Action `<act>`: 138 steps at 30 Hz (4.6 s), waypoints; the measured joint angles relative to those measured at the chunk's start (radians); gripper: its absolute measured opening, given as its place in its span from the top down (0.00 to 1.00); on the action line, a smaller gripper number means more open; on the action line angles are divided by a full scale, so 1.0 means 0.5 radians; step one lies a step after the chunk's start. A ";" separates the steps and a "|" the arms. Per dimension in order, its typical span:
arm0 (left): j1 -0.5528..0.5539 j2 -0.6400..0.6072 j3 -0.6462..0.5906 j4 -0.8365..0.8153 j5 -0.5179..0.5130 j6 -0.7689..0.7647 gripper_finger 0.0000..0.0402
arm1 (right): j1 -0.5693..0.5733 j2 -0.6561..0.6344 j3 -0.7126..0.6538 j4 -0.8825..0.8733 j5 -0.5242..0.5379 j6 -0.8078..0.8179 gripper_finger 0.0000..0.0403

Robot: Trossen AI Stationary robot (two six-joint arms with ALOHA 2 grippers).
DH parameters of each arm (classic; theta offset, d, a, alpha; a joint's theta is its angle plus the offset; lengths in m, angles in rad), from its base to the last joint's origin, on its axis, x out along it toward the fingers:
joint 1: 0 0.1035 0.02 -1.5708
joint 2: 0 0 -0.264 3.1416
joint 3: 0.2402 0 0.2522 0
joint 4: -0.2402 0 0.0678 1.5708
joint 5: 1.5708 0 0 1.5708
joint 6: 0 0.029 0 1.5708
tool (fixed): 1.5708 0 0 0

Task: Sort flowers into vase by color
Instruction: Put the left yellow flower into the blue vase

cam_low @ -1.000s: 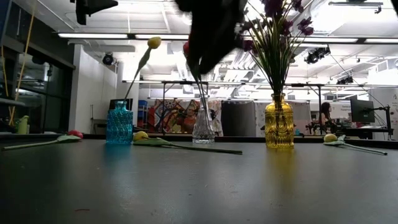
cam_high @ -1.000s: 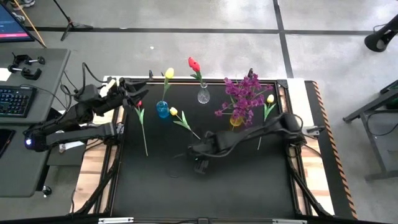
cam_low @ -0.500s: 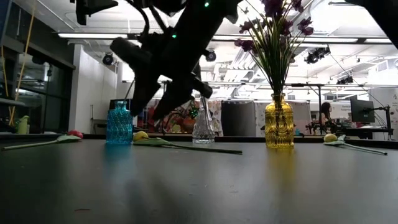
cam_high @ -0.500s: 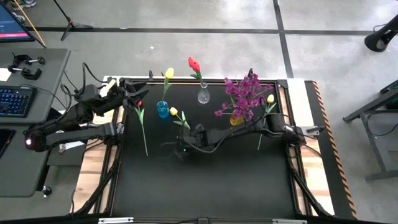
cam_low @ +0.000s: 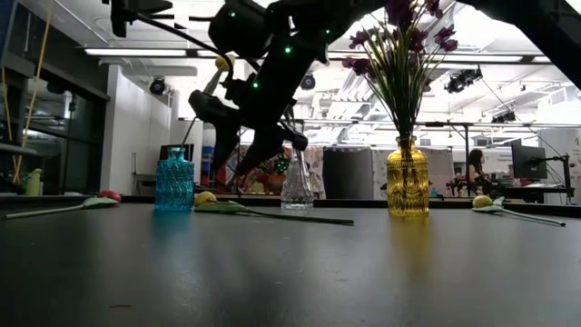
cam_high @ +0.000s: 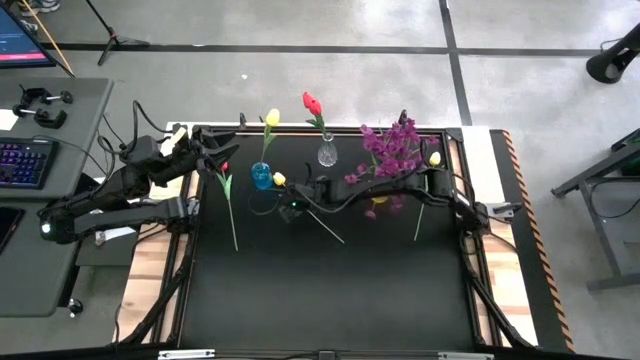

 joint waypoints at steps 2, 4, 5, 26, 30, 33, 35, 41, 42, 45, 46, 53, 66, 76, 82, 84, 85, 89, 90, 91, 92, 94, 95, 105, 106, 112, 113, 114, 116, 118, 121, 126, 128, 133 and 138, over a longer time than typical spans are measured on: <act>0.000 0.000 0.000 0.000 0.000 0.000 0.42 | -0.014 0.000 0.000 -0.003 -0.035 0.000 0.52; 0.000 0.000 -0.001 0.001 0.000 -0.001 0.42 | -0.014 0.000 0.000 -0.002 -0.079 0.000 0.52; 0.000 0.000 -0.001 0.001 0.000 -0.001 0.42 | -0.018 0.000 0.000 -0.002 -0.103 0.000 0.52; 0.000 0.000 -0.001 0.004 0.002 -0.096 0.42 | -0.013 0.184 -0.002 -0.045 -0.163 0.116 0.52; -0.001 0.000 -0.001 0.004 0.002 -0.102 0.42 | 0.005 0.201 0.001 -0.041 -0.134 0.162 0.52; -0.001 0.000 -0.001 0.004 0.002 -0.101 0.42 | 0.015 0.204 0.001 -0.045 -0.123 0.103 0.54; 0.000 0.000 -0.001 0.004 0.002 -0.101 0.42 | 0.019 0.204 0.001 -0.055 -0.131 0.079 0.60; 0.000 0.000 -0.001 0.003 0.002 -0.082 0.42 | 0.053 0.186 0.002 -0.105 -0.162 0.015 0.93; 0.000 0.000 -0.001 0.004 0.002 -0.071 0.42 | 0.062 0.173 0.001 -0.107 -0.177 -0.017 0.96; 0.000 0.000 -0.001 0.003 0.002 -0.066 0.42 | 0.083 0.127 -0.003 -0.134 -0.257 -0.078 0.97; 0.000 0.000 -0.001 0.003 0.002 -0.065 0.42 | 0.087 0.108 -0.004 -0.152 -0.275 -0.100 0.98; 0.000 -0.024 -0.001 0.004 0.002 -0.047 0.42 | 0.130 -0.093 -0.005 -0.149 -0.288 -0.347 1.00; 0.000 -0.073 -0.001 0.002 -0.002 -0.051 0.42 | 0.090 -0.078 -0.002 0.014 -0.669 -0.069 0.93; -0.001 -0.077 -0.001 0.002 0.007 -0.069 0.42 | 0.100 0.014 -0.003 -0.054 -0.339 -0.031 0.44; -0.001 -0.077 -0.001 0.001 0.008 -0.069 0.42 | 0.084 0.066 -0.002 -0.075 -0.356 -0.052 0.27; -0.001 -0.077 -0.001 0.001 0.008 -0.069 0.42 | 0.084 0.109 -0.002 -0.052 -0.339 -0.057 0.27; 0.000 -0.077 -0.001 0.001 0.008 -0.069 0.42 | 0.085 0.135 -0.002 -0.065 -0.313 -0.059 0.27; 0.000 -0.077 -0.001 0.001 0.008 -0.069 0.42 | 0.101 0.221 0.005 -0.020 -0.163 -0.054 0.31; -0.001 -0.077 -0.001 0.001 0.008 -0.070 0.42 | 0.109 0.238 0.007 -0.021 -0.129 -0.060 0.33; -0.001 -0.077 -0.001 0.001 0.008 -0.078 0.42 | 0.118 0.246 0.009 -0.034 -0.109 -0.058 0.35; -0.001 -0.077 -0.001 0.001 0.010 -0.087 0.42 | 0.129 0.247 0.009 -0.063 -0.082 -0.058 0.39; -0.001 -0.077 -0.001 0.001 0.016 -0.104 0.42 | 0.154 0.250 0.010 -0.114 -0.020 -0.055 0.49; 0.000 -0.077 -0.001 0.001 0.027 -0.112 0.42 | 0.164 0.250 0.011 -0.131 0.004 -0.071 0.56; 0.000 -0.079 -0.001 0.066 0.150 -0.156 0.42 | 0.187 0.122 -0.007 -0.317 -0.118 -0.305 0.98; 0.000 -0.079 -0.001 0.090 0.150 -0.156 0.42 | 0.188 0.091 -0.010 -0.324 -0.122 -0.331 0.99; 0.000 -0.080 -0.001 0.280 0.197 -0.155 0.42 | 0.176 -0.168 -0.003 -0.223 -0.064 -0.487 0.99; 0.000 -0.079 -0.001 0.305 0.209 -0.154 0.42 | 0.174 -0.206 -0.003 -0.210 -0.048 -0.506 0.99; 0.000 -0.080 -0.001 0.326 0.213 -0.153 0.42 | 0.174 -0.245 -0.003 -0.192 -0.030 -0.512 1.00; -0.001 -0.080 -0.001 0.355 0.214 -0.153 0.42 | 0.178 -0.331 -0.003 -0.092 0.002 -0.523 1.00; -0.001 -0.080 -0.001 0.369 0.214 -0.148 0.42 | 0.181 -0.429 -0.003 0.001 0.053 -0.544 1.00; -0.001 -0.080 -0.001 0.366 0.214 -0.099 0.42 | 0.178 -0.552 -0.001 0.184 0.150 -0.609 1.00; 0.000 -0.073 -0.001 0.346 0.211 -0.041 0.42 | 0.169 -0.718 0.000 0.501 0.317 -0.792 1.00; -0.002 -0.042 -0.001 0.325 0.211 -0.035 0.42 | 0.159 -0.757 0.002 0.671 0.338 -0.878 1.00; -0.092 0.129 -0.001 0.350 0.246 -0.098 0.42 | 0.118 -0.762 0.002 1.201 0.201 -1.112 1.00; -0.297 0.357 -0.001 0.565 0.294 -0.060 0.42 | 0.070 -0.763 0.002 1.356 -0.022 -1.132 1.00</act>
